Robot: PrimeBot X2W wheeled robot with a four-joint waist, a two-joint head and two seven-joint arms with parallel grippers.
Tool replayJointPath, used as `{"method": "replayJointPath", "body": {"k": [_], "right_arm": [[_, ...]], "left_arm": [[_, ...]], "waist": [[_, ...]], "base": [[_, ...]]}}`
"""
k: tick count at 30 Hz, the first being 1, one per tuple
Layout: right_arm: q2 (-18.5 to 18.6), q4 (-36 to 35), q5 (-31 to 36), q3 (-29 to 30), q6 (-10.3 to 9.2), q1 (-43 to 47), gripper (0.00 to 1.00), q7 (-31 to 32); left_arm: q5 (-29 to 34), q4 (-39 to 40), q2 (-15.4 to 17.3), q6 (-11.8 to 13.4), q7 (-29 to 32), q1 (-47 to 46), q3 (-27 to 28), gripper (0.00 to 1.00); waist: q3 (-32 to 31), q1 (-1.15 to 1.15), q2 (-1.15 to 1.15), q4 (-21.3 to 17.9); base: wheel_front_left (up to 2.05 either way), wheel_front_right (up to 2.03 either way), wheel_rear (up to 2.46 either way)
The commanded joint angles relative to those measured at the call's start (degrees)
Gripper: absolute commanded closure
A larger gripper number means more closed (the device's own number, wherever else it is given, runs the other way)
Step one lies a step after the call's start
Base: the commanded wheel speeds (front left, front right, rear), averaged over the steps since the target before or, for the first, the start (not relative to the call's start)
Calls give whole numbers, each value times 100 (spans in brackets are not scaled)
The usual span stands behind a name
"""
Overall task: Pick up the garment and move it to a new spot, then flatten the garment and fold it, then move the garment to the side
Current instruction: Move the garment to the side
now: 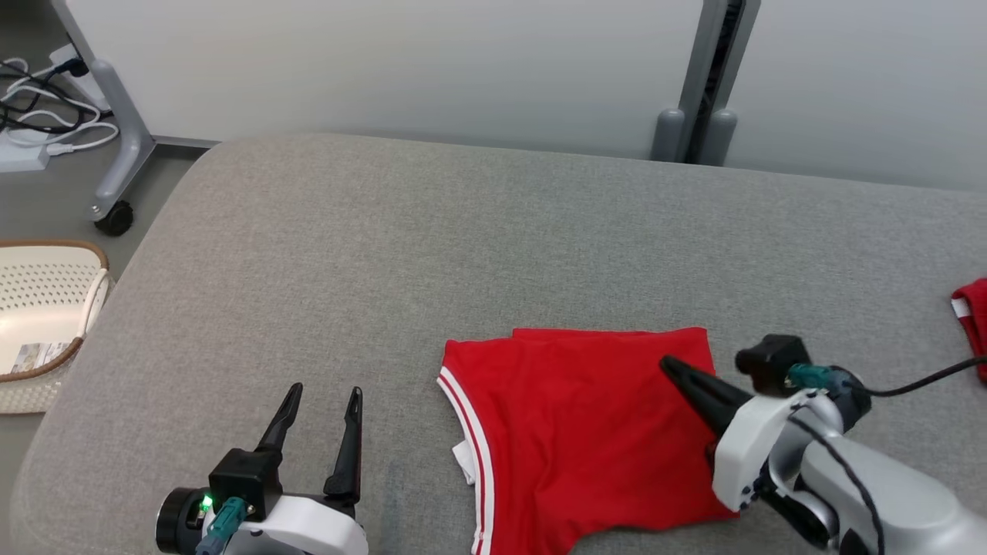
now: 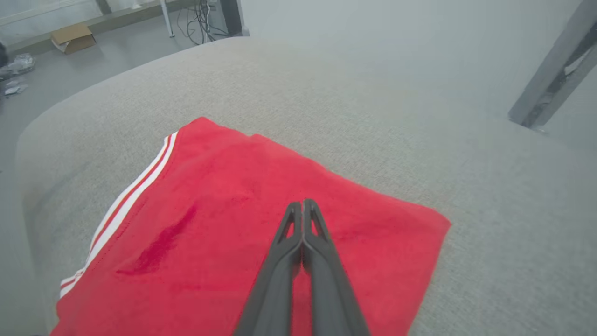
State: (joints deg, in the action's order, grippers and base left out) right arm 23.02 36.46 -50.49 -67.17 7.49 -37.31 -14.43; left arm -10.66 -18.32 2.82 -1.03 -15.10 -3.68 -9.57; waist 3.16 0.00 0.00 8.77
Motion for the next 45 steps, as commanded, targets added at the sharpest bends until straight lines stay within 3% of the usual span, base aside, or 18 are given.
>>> {"method": "replayJointPath", "body": {"k": [1, 8, 13, 17, 23, 30, 31, 32, 33, 45], "right_arm": [[62, 31, -27, 207, 2, -24, 100, -56], [176, -371, 562, 2305, 2, 602, 100, -75], [-65, -960, 1280, 3934, 2, 1567, 100, -74], [-391, -1349, 1845, 4837, 2, 2234, 100, -75], [-885, -1657, 2369, 5647, 2, 2877, 100, -75], [-1376, -1803, 2801, 6071, 2, 3406, 99, -76], [-1393, -1793, 2849, 6046, 2, 3436, 59, -76], [-1409, -1785, 2883, 6033, 2, 3454, 6, -76], [-1434, -1772, 2877, 6035, 2, 3469, 0, -76], [-1397, -1655, 2825, 5968, 2, 3428, 0, -76]], "left_arm": [[18, 43, 22, -15, -11, 49, 53, 0], [14, 214, 20, -24, -10, 119, 173, 0], [6, 332, 20, -5, -10, 184, 240, 0], [-50, 405, 23, 0, -10, 216, 276, 0], [96, 687, 21, 56, -10, 255, 307, 0], [47, 857, 21, 96, -7, 382, 306, 0], [36, 837, 21, 88, -7, 398, 308, 0], [23, 824, 21, 82, -7, 411, 313, 0], [15, 811, 22, 77, -7, 422, 315, 0], [9, 694, 21, 11, -7, 427, 279, 0]], "waist": [[-77, 0, 0, -103], [-165, 0, 0, -313], [-177, 0, 0, -412], [-181, 0, 0, -467], [-196, 0, 0, -512], [-242, 0, 0, -536], [-250, 0, 0, -540], [-260, 0, 0, -544], [-270, 0, 0, -547], [-309, 0, 0, -524]], "base": [[0, 0, 0], [0, 0, 0], [0, 0, 0], [0, 0, 0], [0, 0, 0], [0, 0, 0], [0, 0, 0], [0, 0, 0], [0, 0, 0], [0, 0, 0]]}}
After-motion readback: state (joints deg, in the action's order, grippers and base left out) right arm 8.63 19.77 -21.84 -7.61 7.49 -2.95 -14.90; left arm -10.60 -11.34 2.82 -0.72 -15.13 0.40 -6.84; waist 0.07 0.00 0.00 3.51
